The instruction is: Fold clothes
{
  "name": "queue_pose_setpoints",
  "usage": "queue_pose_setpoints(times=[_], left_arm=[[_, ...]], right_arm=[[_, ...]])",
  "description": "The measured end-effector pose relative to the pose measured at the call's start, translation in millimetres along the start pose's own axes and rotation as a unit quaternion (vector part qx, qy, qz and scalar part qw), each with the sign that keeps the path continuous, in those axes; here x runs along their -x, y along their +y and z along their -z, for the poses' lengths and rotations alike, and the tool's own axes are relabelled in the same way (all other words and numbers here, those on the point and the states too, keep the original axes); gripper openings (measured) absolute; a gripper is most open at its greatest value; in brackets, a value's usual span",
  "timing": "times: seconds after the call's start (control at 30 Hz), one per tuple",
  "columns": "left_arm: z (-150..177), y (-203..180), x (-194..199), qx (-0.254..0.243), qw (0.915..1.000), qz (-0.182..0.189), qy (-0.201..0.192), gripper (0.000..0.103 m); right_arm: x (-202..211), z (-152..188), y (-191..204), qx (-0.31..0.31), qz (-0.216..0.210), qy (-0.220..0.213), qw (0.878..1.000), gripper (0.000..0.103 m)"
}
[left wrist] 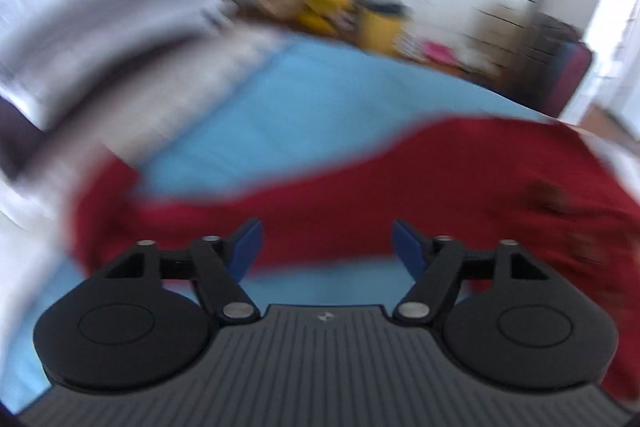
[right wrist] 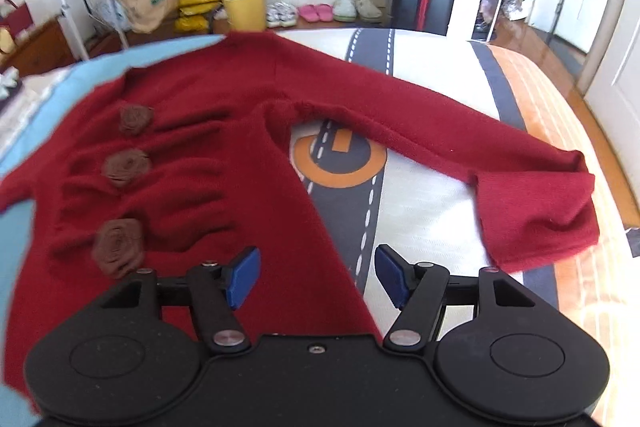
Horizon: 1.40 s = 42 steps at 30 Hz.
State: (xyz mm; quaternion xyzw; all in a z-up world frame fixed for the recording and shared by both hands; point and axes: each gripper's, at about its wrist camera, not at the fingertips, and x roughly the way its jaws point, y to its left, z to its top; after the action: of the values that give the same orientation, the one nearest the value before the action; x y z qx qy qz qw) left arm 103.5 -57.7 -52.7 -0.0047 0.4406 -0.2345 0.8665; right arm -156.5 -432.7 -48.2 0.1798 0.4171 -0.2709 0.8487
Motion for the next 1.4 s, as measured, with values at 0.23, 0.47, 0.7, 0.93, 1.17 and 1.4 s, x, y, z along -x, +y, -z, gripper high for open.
queue_pose_setpoints(times=[0.23, 0.47, 0.7, 0.93, 1.17, 1.4], left_arm=[[62, -93, -19, -0.169, 0.9804, 0.073, 0.071, 0.079], [85, -111, -20, -0.206, 0.9716, 0.042, 0.109, 0.079], [95, -104, -27, -0.164, 0.9633, 0.107, 0.183, 0.099], [119, -126, -23, -0.238, 0.9601, 0.072, 0.128, 0.103], [117, -130, -1, -0.253, 0.9615, 0.073, 0.078, 0.023], [95, -90, 30, -0.165, 0.9666, 0.176, 0.086, 0.006]], right_arm=[[-5, 31, 7, 0.015, 0.06, 0.076, 0.995, 0.07], [-18, 33, 11, 0.043, 0.078, 0.082, 0.993, 0.07], [-16, 41, 11, 0.05, 0.075, 0.089, 0.992, 0.071], [-23, 42, 8, 0.027, 0.061, 0.091, 0.994, 0.08], [-10, 42, 13, 0.055, -0.001, 0.078, 0.995, 0.01], [75, 47, 6, 0.031, 0.002, -0.012, 0.999, 0.009]])
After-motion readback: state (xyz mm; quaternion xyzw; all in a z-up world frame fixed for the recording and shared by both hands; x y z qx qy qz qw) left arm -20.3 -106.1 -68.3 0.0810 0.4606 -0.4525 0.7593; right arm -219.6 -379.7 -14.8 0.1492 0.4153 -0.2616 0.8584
